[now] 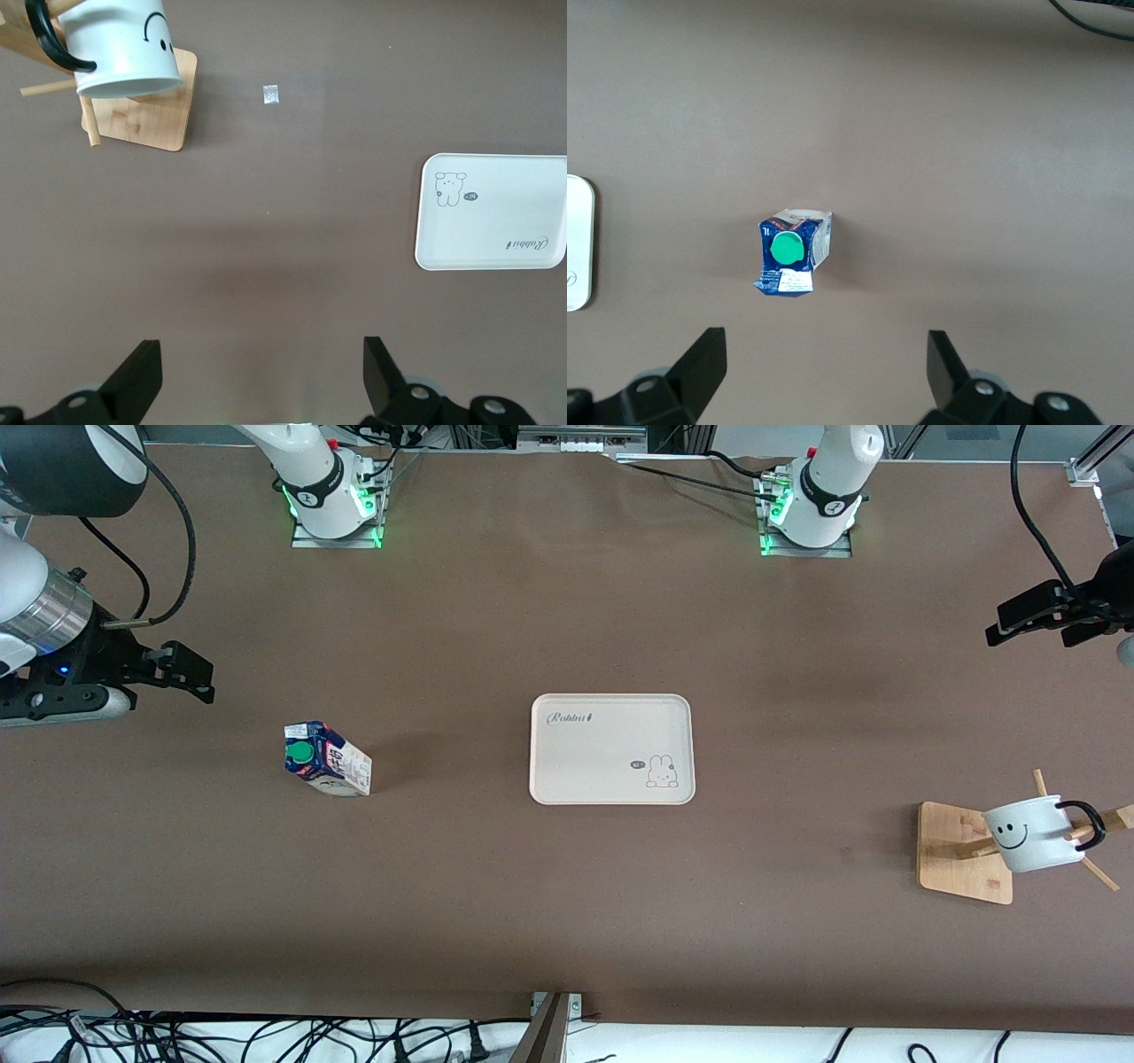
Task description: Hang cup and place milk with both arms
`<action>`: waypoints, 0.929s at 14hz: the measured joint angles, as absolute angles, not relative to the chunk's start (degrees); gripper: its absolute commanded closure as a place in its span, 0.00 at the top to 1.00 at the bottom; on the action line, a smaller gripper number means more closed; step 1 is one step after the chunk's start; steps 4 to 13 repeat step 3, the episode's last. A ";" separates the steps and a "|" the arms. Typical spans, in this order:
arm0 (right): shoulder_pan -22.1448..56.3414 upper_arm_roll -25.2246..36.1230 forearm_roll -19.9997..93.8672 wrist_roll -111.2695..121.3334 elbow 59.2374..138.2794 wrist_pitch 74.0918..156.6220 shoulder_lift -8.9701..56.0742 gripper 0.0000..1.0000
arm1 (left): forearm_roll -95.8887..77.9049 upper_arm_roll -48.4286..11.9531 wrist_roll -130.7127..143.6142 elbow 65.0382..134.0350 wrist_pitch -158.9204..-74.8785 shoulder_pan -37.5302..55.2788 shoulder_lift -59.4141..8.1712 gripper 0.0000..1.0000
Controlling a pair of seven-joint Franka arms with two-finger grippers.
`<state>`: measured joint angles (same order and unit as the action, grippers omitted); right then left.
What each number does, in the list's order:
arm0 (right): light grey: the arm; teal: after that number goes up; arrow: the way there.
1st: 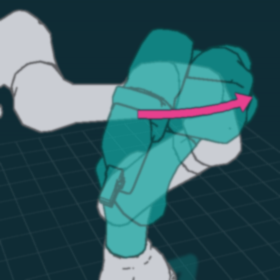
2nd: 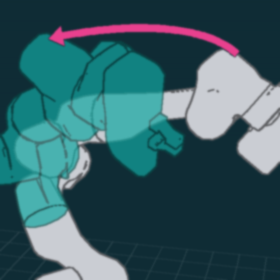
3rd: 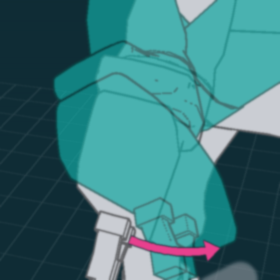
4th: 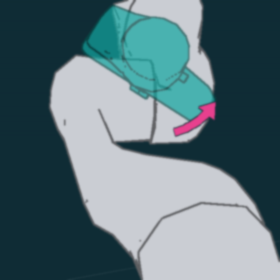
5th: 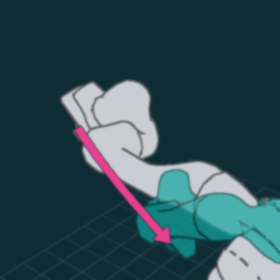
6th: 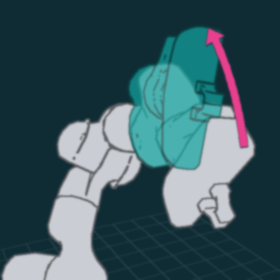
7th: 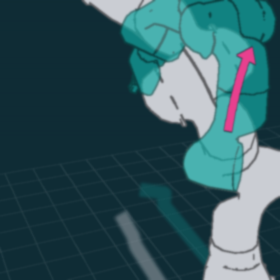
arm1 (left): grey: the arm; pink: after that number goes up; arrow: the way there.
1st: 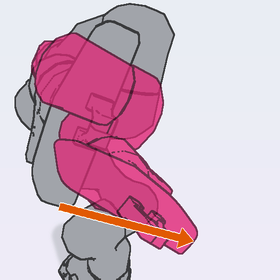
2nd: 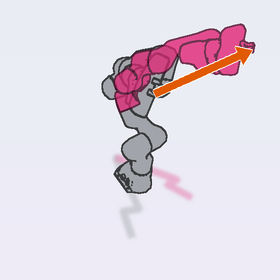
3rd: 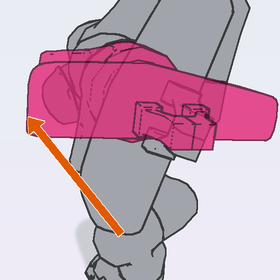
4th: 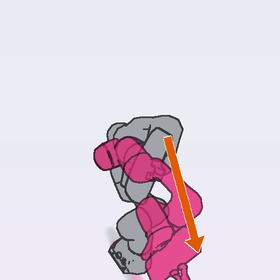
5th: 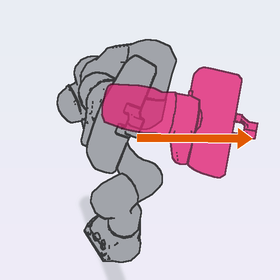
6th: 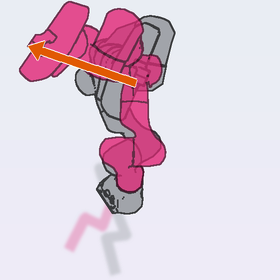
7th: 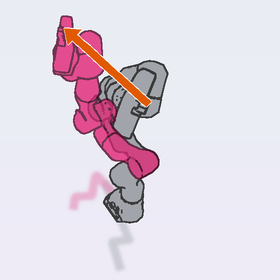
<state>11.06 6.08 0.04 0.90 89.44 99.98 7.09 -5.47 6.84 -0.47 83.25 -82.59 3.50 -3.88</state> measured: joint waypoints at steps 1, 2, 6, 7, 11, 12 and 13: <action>11.06 6.08 0.04 0.90 89.44 99.98 7.09 1.00 | -5.46 6.78 -0.46 83.30 -82.60 3.65 -3.86 1.00; 11.06 6.08 0.04 0.90 89.44 99.98 7.09 1.00 | -5.24 6.71 -0.46 83.34 -82.63 3.78 -3.84 1.00; 11.07 6.08 0.04 0.90 89.44 99.98 7.09 1.00 | -4.60 6.51 -0.46 83.35 -82.69 3.91 -3.80 1.00; 11.07 6.08 0.04 0.90 89.44 99.98 7.09 1.00 | -4.60 6.51 -0.46 83.35 -82.69 3.91 -3.80 1.00; 11.07 6.08 0.04 0.90 89.44 99.98 7.09 1.00 | -4.60 6.51 -0.46 83.35 -82.69 3.91 -3.80 1.00; 11.07 6.08 0.04 0.90 89.44 99.98 7.09 1.00 | -4.60 6.51 -0.46 83.35 -82.69 3.91 -3.80 1.00; 11.07 6.08 0.04 0.90 89.44 99.98 7.09 1.00 | -4.60 6.51 -0.46 83.35 -82.69 3.91 -3.80 1.00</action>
